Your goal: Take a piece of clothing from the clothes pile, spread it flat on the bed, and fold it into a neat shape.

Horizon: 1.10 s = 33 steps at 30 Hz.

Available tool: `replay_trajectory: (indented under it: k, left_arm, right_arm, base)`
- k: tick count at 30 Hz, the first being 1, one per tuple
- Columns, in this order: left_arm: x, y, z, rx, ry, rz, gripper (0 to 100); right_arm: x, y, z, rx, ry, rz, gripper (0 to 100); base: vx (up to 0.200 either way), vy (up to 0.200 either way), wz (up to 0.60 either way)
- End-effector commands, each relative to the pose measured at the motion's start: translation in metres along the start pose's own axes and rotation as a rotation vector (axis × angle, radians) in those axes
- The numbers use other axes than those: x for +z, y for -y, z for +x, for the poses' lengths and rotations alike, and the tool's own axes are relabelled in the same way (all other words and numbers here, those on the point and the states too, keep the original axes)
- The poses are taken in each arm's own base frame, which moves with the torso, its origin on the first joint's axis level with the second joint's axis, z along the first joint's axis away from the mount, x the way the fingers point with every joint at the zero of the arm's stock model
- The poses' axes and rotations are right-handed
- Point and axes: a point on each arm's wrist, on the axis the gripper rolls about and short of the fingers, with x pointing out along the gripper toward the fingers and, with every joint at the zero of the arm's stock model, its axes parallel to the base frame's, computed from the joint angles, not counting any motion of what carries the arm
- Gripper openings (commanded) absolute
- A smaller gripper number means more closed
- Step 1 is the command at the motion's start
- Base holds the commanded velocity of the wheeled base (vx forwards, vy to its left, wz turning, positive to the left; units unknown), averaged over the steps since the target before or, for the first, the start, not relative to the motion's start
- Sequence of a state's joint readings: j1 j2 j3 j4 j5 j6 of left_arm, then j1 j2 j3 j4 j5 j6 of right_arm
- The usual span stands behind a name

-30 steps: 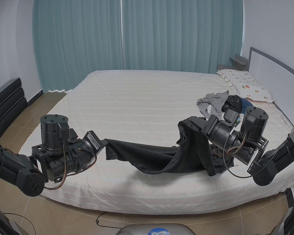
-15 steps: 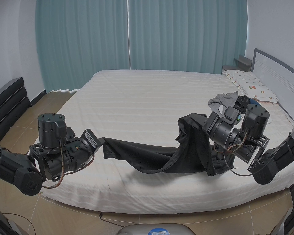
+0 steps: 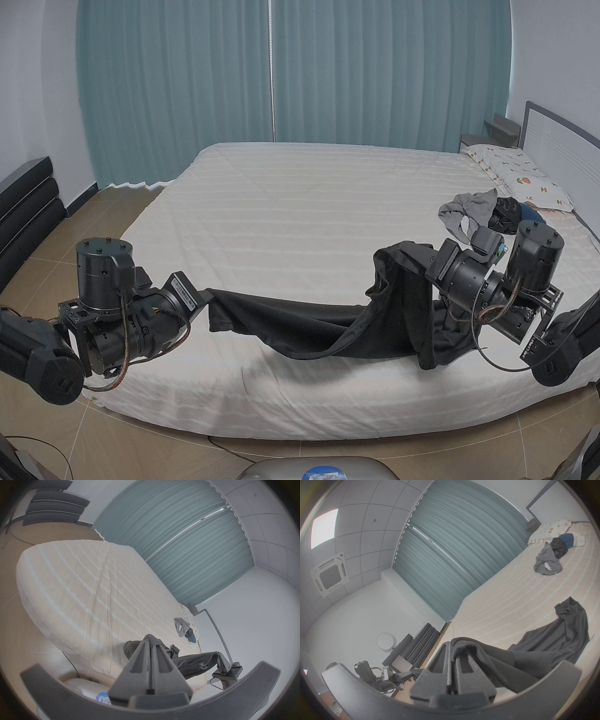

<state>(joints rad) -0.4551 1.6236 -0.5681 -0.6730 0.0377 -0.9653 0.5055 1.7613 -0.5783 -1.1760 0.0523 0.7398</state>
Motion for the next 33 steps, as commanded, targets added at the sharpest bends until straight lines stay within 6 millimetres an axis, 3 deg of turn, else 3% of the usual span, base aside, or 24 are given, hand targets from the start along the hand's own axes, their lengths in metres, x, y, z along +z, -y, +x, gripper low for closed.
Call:
replay_trajectory:
  k: [1,5,9,14,15,19,20,22,25,29,30,31,33]
  left_arm:
    - [0.0,0.0,-0.016,-0.005,0.002,0.0,0]
    - [-0.003,0.004,-0.035,-0.029,-0.005,0.009,0]
    - [0.004,0.013,-0.06,-0.069,0.018,0.009,0]
    - [0.013,0.023,-0.08,-0.105,0.047,0.03,0]
    - [0.019,0.031,-0.087,-0.129,0.064,0.034,0]
    - [0.037,0.054,-0.096,-0.172,0.104,0.036,0]
    - [0.039,0.056,-0.096,-0.173,0.107,0.036,0]
    - [0.052,0.075,-0.099,-0.197,0.128,0.035,0]
    - [0.065,0.091,-0.091,-0.206,0.145,0.03,0]
    - [0.081,0.107,-0.068,-0.214,0.171,0.025,0]
    - [0.081,0.107,-0.068,-0.214,0.171,0.025,0]
    - [0.087,0.11,-0.054,-0.201,0.18,0.022,0]
    - [0.089,0.111,-0.045,-0.191,0.181,0.02,0]
  right_arm:
    - [0.002,-0.005,-0.02,0.006,0.008,-0.001,0]
    - [0.012,-0.015,-0.04,0.018,0.06,-0.005,0]
    - [0.033,-0.037,-0.069,0.08,0.134,-0.019,0]
    - [0.057,-0.06,-0.098,0.13,0.194,-0.022,0]
    - [0.073,-0.073,-0.111,0.158,0.235,-0.027,0]
    - [0.11,-0.102,-0.131,0.201,0.319,-0.035,0]
    - [0.112,-0.103,-0.131,0.201,0.323,-0.036,0]
    - [0.137,-0.117,-0.132,0.208,0.376,-0.049,0]
    - [0.16,-0.127,-0.121,0.207,0.421,-0.059,0]
    - [0.176,-0.123,-0.085,0.165,0.448,-0.064,0]
    - [0.176,-0.123,-0.085,0.165,0.448,-0.064,0]
    - [0.179,-0.115,-0.064,0.136,0.441,-0.063,0]
    - [0.179,-0.108,-0.051,0.116,0.434,-0.062,0]
  base:
    - [-0.2,0.0,0.0]
    - [-0.2,0.0,0.0]
    - [-0.2,0.0,0.0]
    - [0.0,0.0,0.0]
    - [0.0,0.0,0.0]
    - [0.0,0.0,0.0]
    - [0.0,0.0,0.0]
    - [0.0,0.0,0.0]
    - [0.0,0.0,0.0]
    - [0.0,0.0,0.0]
    - [0.0,0.0,0.0]
    - [0.0,0.0,0.0]
    - [0.0,0.0,0.0]
